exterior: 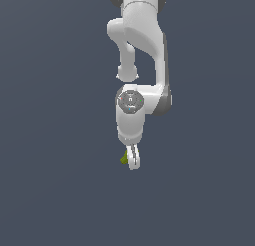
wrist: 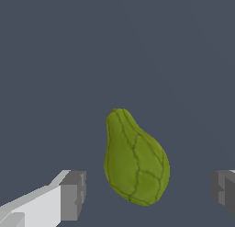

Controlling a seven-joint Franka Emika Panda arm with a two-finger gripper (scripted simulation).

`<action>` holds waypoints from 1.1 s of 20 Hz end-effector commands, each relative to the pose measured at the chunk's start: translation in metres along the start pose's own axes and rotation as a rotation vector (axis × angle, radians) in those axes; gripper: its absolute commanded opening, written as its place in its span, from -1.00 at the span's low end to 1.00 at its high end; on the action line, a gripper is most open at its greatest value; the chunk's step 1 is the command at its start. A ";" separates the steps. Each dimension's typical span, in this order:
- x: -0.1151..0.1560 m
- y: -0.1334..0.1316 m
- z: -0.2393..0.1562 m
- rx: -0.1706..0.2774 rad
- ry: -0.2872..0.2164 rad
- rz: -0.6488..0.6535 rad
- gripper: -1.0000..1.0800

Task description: Pick up the object and move it to a goal position.

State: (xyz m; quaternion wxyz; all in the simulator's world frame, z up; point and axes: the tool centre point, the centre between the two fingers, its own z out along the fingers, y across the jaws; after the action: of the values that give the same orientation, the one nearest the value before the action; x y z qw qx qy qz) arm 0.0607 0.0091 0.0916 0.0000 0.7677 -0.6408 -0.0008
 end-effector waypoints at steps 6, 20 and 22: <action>0.000 -0.001 0.002 0.001 0.001 0.013 0.92; 0.001 -0.001 0.051 0.001 0.001 0.018 0.92; 0.000 -0.001 0.051 0.001 0.001 0.017 -1.00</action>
State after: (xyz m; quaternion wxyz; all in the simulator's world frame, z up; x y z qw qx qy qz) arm 0.0610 0.0087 0.0409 0.0004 0.7621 -0.6475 -0.0004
